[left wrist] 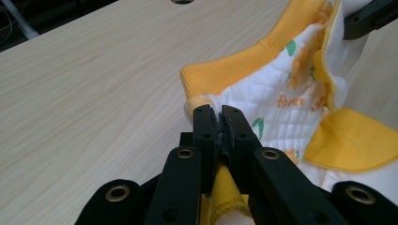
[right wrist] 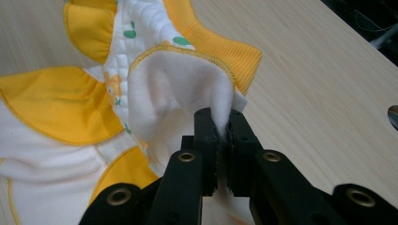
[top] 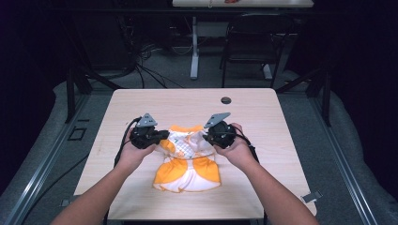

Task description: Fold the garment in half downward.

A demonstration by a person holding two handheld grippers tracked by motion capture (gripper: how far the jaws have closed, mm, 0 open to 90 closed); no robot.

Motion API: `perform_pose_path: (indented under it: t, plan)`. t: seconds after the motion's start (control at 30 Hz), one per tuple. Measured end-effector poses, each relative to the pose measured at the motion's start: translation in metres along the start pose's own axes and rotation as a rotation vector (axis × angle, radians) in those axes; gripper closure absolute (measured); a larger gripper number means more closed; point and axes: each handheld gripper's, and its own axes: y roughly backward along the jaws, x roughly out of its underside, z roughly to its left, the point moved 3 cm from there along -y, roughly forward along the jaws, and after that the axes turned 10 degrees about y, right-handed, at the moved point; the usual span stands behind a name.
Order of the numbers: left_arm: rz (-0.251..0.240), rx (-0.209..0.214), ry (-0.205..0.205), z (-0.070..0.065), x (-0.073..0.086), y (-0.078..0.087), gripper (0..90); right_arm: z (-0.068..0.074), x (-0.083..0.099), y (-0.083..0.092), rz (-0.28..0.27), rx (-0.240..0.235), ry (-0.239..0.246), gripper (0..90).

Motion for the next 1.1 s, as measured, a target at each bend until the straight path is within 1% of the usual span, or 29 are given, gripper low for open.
perform_pose_path:
  t: [0.1, 0.13, 0.23, 0.27, 0.3, 0.4, 0.47, 0.5, 0.67, 0.8, 0.87, 0.93, 1.0, 1.03, 1.1]
  plan:
    - [-0.001, 0.011, -0.006, -0.003, 0.003, 0.001, 85.2, 0.002, 0.003, 0.000, 0.006, -0.002, 0.002, 84.8]
    - [-0.001, 0.015, -0.003, -0.004, 0.004, 0.001, 85.2, 0.006, 0.005, 0.000, 0.006, -0.003, 0.002, 84.8]
    - [0.005, 0.027, -0.007, -0.007, 0.009, 0.003, 85.2, 0.009, 0.007, 0.001, 0.010, -0.007, 0.010, 84.8]
    - [0.005, 0.031, -0.007, -0.008, 0.011, 0.003, 85.1, 0.010, 0.008, 0.001, -0.001, -0.011, -0.002, 84.8]
    - [0.007, 0.036, -0.005, -0.009, 0.013, 0.004, 85.2, 0.012, 0.010, 0.001, 0.003, -0.018, -0.007, 84.8]
    - [0.014, 0.049, 0.000, -0.011, 0.020, 0.004, 85.2, 0.018, 0.016, 0.000, 0.016, -0.028, -0.001, 84.8]
    - [0.016, 0.056, 0.004, -0.013, 0.024, 0.004, 85.1, 0.023, 0.019, 0.000, 0.002, -0.036, -0.014, 84.7]
    - [0.016, 0.061, 0.007, -0.013, 0.027, 0.005, 85.2, 0.025, 0.021, 0.000, 0.009, -0.042, -0.013, 84.7]
    - [0.018, 0.081, 0.016, -0.018, 0.039, 0.006, 85.1, 0.034, 0.030, -0.001, 0.000, -0.054, -0.030, 84.7]
    - [0.019, 0.083, 0.010, -0.020, 0.045, 0.007, 85.1, 0.041, 0.036, -0.001, -0.018, -0.065, -0.043, 84.6]
    - [0.027, 0.089, 0.003, -0.023, 0.048, 0.008, 85.1, 0.045, 0.039, -0.001, -0.014, -0.063, -0.034, 84.6]
    - [0.030, 0.093, 0.000, -0.025, 0.051, 0.008, 85.1, 0.048, 0.041, -0.001, -0.009, -0.071, -0.030, 84.5]
    - [0.034, 0.093, -0.005, -0.027, 0.054, 0.007, 85.1, 0.051, 0.044, -0.001, -0.009, -0.079, -0.032, 84.4]
    - [0.038, 0.095, 0.002, -0.027, 0.056, 0.007, 85.1, 0.052, 0.045, -0.001, -0.008, -0.079, -0.036, 84.4]
    - [0.038, 0.094, 0.001, -0.028, 0.060, 0.007, 85.0, 0.055, 0.047, -0.002, -0.011, -0.087, -0.038, 84.3]
